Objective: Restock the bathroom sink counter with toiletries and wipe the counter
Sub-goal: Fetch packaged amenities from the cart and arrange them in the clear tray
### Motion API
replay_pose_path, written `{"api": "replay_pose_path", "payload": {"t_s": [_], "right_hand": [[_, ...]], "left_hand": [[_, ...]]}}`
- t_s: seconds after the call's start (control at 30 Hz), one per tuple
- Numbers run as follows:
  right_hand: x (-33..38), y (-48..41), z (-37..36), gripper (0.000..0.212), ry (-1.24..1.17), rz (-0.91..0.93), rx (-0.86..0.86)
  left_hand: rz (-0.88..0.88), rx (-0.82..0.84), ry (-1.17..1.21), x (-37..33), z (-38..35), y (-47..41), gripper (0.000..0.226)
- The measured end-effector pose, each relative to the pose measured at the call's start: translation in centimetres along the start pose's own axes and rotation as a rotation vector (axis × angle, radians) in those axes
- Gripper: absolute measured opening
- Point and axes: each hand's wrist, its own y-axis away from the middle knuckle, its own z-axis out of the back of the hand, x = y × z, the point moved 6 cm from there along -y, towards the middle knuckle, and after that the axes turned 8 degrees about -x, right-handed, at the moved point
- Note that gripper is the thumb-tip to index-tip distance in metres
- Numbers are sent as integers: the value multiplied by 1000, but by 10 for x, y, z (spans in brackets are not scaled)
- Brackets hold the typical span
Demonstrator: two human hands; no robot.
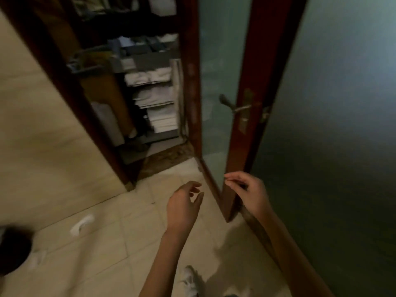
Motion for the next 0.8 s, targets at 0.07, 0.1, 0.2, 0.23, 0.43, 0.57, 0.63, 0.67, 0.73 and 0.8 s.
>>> {"api": "replay_pose_path", "payload": {"t_s": [0.07,0.1,0.2,0.23,0.43,0.57,0.63,0.67,0.73,0.8], "right_hand": [[19,-31,-46,17,-52,17,69],[29,-46,-66,16,-74,42,83],[52,-81,-119,14,-154,94,96],[57,-90,-134,14,-175,102,107],[66,-130,-200,20,-199,105,206],[69,-164,-226,19,-166,128,237],[67,-183,-237,18,-150,141,240],[65,-194,-244,17,-144,141,245],[64,-218,-257,18,-149,146,254],[66,-246,-271,18,-153,154,271]], "left_hand": [[45,-56,-22,28,25,-28,21],[66,-81,-32,41,37,-41,21],[119,-143,-42,74,68,-76,21],[134,-155,-49,84,76,-86,21],[192,-194,-62,122,100,-131,20],[219,-199,-68,140,100,-166,20],[221,-204,-66,146,98,-183,18],[222,-206,-67,149,98,-194,18],[222,-208,-78,155,97,-218,16],[210,-205,-102,162,95,-247,17]]}}
